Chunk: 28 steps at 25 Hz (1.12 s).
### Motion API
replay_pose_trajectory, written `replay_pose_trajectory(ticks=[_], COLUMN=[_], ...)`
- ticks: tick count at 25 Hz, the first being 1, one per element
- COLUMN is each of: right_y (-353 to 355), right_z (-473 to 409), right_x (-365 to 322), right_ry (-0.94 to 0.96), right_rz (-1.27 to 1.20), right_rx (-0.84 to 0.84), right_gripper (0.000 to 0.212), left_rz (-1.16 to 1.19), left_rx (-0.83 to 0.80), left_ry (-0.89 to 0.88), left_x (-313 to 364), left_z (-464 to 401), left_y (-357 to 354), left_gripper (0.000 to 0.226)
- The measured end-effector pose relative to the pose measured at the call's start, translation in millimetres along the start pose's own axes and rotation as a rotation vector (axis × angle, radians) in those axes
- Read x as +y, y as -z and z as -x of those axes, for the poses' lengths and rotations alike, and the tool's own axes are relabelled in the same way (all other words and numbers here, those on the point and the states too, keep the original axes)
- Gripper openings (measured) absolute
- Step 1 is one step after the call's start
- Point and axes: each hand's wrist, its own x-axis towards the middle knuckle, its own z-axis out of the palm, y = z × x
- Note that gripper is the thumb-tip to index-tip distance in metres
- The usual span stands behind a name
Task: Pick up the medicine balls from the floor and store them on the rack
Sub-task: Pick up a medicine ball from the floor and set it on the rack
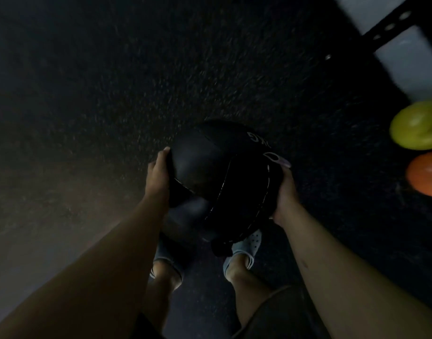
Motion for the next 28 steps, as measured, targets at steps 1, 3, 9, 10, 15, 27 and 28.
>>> replay_pose_trajectory(ticks=[1,3,9,10,15,27,28], right_y=[6.1,23.8,113.2,133.2,238.4,467.0,483.7], right_z=[33.3,109.2,328.5,368.2,543.9,751.6,754.8], right_x=[-34.7,-111.3,-284.5,-299.9,-330.0,-324.9,-333.6], right_ry=[0.076,0.301,0.753,0.795,1.083,1.512,1.528], right_rz=[-0.008,-0.051,-0.352,-0.398,-0.62,-0.842,-0.842], right_rx=[-0.007,-0.032,0.114,0.143,0.297,0.583,0.584], right_gripper=[0.064,0.048,0.051,0.061,0.076,0.065,0.062], left_rz=[-0.019,-0.037,-0.089,-0.09,-0.057,-0.041,-0.004], left_rx=[-0.018,-0.114,-0.554,-0.639,-1.071,-1.537,-1.517], left_ry=[-0.042,-0.09,-0.408,-0.477,-0.761,-0.982,-1.009], left_x=[27.8,96.1,277.7,297.0,323.1,233.0,228.0], left_z=[19.0,76.9,331.6,385.4,617.0,920.7,935.9], left_y=[-19.3,-69.3,-220.5,-239.4,-309.7,-449.5,-462.8], left_gripper=[0.114,0.113,0.1,0.094,0.082,0.095,0.092])
